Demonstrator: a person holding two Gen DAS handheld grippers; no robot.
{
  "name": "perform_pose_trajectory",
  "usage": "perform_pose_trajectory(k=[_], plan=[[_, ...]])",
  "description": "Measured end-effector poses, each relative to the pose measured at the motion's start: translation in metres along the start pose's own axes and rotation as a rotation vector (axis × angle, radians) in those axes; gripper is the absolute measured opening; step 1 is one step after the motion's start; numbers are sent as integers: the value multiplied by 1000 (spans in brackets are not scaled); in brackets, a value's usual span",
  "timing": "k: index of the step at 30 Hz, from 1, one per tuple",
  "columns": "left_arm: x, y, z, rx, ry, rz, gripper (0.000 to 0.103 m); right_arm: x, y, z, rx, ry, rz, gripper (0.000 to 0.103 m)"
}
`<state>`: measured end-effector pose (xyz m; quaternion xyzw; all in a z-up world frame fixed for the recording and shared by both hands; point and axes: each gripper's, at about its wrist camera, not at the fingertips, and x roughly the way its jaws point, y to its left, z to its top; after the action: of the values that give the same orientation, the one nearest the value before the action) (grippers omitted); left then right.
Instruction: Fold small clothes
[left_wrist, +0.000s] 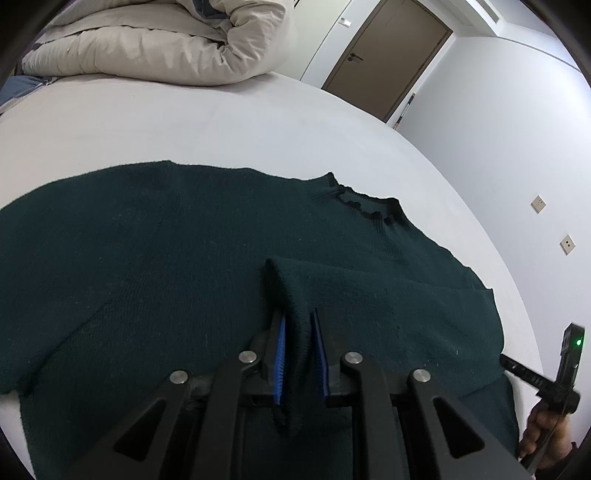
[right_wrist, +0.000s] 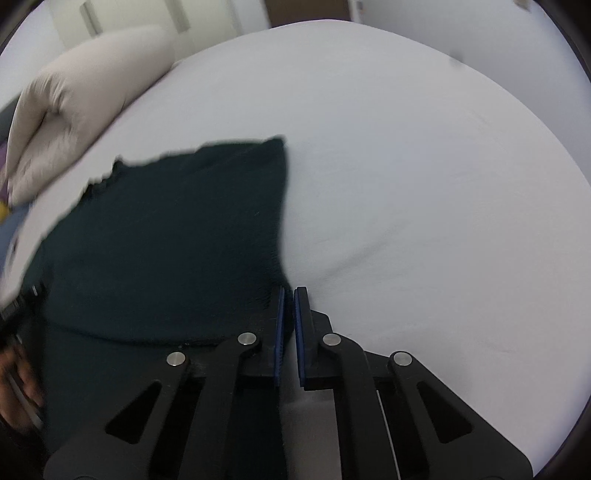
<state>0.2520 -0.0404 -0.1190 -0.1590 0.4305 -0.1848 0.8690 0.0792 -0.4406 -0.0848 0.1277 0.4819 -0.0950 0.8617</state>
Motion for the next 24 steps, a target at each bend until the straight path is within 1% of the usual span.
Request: perform_pose_trajectory(k=[4,5,6,7,8,9,10,11,13,14,15,16,18,20,21,22,24], plan=[[-2,4,4,-29,7,-33,20,-3,-3,3,5,12,21,5],[-6,4,5,-31,6,-35,25,-11,-4,4,28,13,19,8],[-14,4,6,-31,-4,-23,36,-18,-5,5,60,0,25,15],[-24,4,6,-28,-29,2,44,-27,-5,3,90,-35,36,18],[-34,6,7,-30,-56,28,62,-32,-4,-2,99,-61,25,30],[-42,8,7,-37,-71,46,74,-30,0,-5,93,-62,-12,62],[-51,13,8,-49,-83,60,77,-20,5,-9,78,-13,-38,82],[-58,16,8,-58,-87,59,78,-10,9,-13,51,28,-39,95],[-75,25,9,-70,-85,50,78,-15,21,-18,-50,-21,-107,92],[-86,31,8,-76,-94,49,78,-24,25,-18,-44,-37,-122,87],[-102,38,6,-81,-116,43,78,-33,26,-19,-24,-57,-119,79],[-120,48,3,-93,-139,40,78,-47,27,-20,1,-100,-107,76],[-149,68,-5,-136,-177,50,79,-77,35,-23,9,-193,-75,76],[-180,100,-18,-224,-220,53,79,-105,53,-30,-21,-271,-27,77],[-196,121,-26,-289,-246,54,79,-118,64,-35,-39,-305,1,78],[-211,143,-37,-363,-270,58,79,-127,75,-38,-56,-320,30,78],[-234,181,-54,-480,-305,69,79,-138,96,-50,-75,-314,94,78]])
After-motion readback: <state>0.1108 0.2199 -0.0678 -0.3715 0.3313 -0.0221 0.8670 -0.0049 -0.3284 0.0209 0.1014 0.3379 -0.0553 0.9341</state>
